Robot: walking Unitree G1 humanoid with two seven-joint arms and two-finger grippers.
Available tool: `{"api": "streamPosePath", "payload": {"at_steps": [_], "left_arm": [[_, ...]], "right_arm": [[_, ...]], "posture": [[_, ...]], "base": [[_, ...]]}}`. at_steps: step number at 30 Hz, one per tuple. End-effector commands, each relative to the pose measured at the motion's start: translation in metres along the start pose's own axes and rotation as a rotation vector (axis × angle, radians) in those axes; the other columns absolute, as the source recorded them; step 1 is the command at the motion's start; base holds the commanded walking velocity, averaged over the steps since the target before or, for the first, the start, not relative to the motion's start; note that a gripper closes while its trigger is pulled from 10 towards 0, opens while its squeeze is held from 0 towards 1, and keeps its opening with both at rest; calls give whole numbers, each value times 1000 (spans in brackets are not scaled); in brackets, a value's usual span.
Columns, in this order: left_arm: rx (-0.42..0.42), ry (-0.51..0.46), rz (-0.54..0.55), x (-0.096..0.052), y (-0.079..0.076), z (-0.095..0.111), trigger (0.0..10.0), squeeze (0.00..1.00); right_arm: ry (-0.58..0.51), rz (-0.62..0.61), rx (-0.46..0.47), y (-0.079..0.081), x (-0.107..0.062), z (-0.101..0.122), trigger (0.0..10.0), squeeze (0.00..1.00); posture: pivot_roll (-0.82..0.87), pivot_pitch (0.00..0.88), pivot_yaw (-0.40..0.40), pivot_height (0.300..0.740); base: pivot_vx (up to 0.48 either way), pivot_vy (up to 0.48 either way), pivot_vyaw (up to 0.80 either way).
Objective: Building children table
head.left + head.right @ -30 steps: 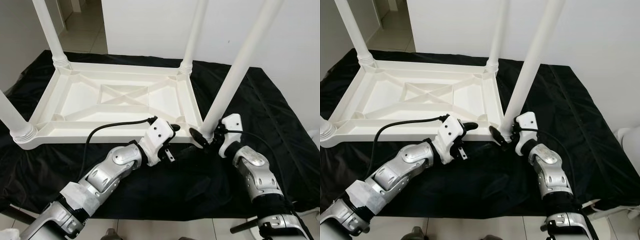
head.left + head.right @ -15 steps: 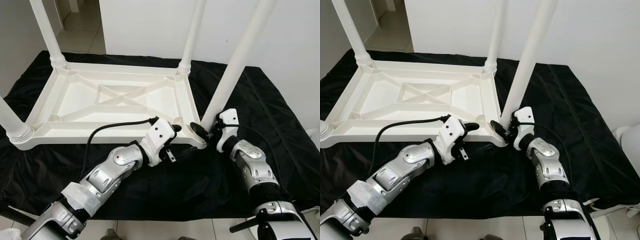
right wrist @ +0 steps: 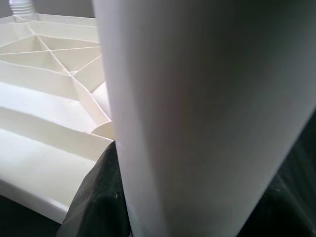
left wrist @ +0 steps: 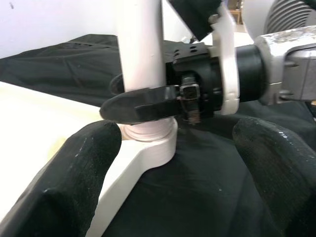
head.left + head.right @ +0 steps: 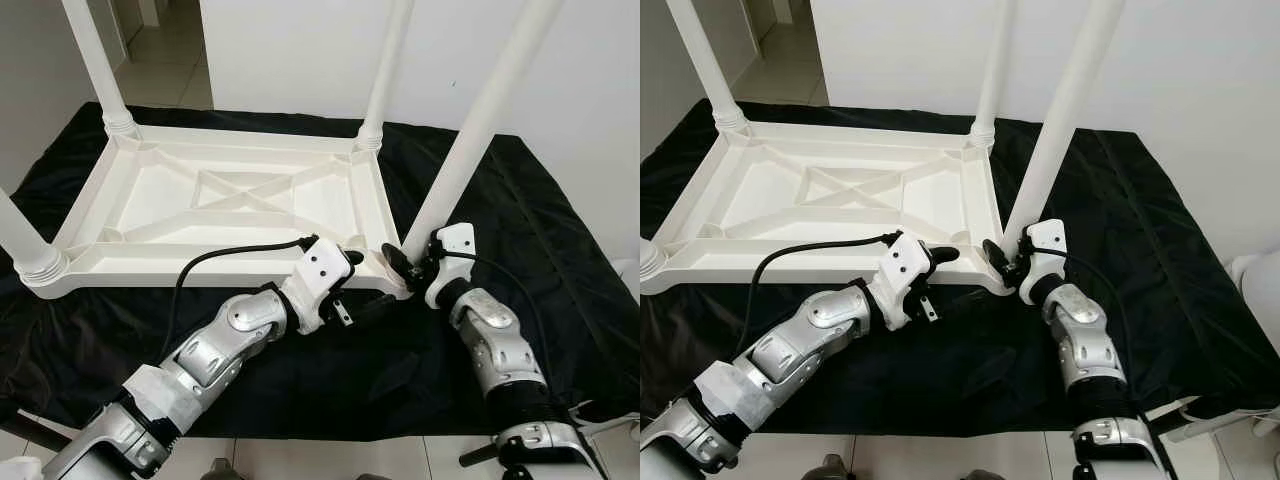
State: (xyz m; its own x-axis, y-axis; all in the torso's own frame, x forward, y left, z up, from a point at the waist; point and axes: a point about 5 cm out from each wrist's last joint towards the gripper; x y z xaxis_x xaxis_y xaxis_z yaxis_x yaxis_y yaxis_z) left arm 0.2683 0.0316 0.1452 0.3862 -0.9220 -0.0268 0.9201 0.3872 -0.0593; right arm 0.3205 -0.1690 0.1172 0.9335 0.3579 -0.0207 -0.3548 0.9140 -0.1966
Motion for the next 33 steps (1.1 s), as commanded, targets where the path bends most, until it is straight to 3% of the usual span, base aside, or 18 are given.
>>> {"api": "streamPosePath", "payload": {"at_steps": [1,7,9,16,22,24,25,28,29,33], "left_arm": [[12,57,-275,-1,-16,-2,10000,0],[9,59,-278,-1,-17,-3,10000,0],[9,60,-280,-1,-18,-3,10000,0],[12,59,-270,-1,-15,-2,10000,0],[15,61,-271,-1,-16,-3,10000,0],[15,61,-271,-1,-16,-3,10000,0],[14,61,-271,-1,-16,-3,10000,0],[13,61,-272,-1,-16,-3,10000,0],[13,60,-271,-1,-17,-3,10000,0],[12,60,-269,-1,-17,-3,10000,0]], "right_arm": [[77,-90,46,0,-5,-12,10000,0],[106,-242,110,9,-3,-9,10000,0],[128,-339,145,18,-3,-7,10000,0],[154,-488,180,39,2,0,10000,0],[149,-509,190,58,8,9,10000,0],[149,-509,190,58,8,9,10000,0],[138,-497,191,60,9,12,10000,137],[129,-490,188,59,8,13,10000,137],[115,-487,193,57,6,15,10000,1000],[78,-485,176,50,1,16,10000,1000]], "posture": [[16,0,-51,740],[17,0,-55,740],[18,0,-57,740],[21,0,-62,740],[23,0,-66,740],[23,0,-66,740],[24,0,-69,740],[25,0,-71,740],[27,0,-73,740],[29,0,-76,740]], "base": [[0,0,0],[0,0,0],[0,0,0],[0,0,0],[0,0,0],[0,0,0],[0,0,0],[0,0,0],[0,0,0],[0,0,0]]}}
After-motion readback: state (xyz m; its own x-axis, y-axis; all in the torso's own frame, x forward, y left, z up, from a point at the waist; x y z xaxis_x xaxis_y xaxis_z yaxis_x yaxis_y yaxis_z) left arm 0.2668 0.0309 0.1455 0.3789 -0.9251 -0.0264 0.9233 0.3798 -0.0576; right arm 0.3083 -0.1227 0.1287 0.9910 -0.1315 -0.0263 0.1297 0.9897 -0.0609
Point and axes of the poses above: a point about 5 cm out from each wrist's last joint towards the gripper, its own x axis pointing out of the wrist towards the gripper, its own z axis along the axis of the wrist's last joint, y = z × x, and after that the axes turned 11 degrees about -x, right-handed
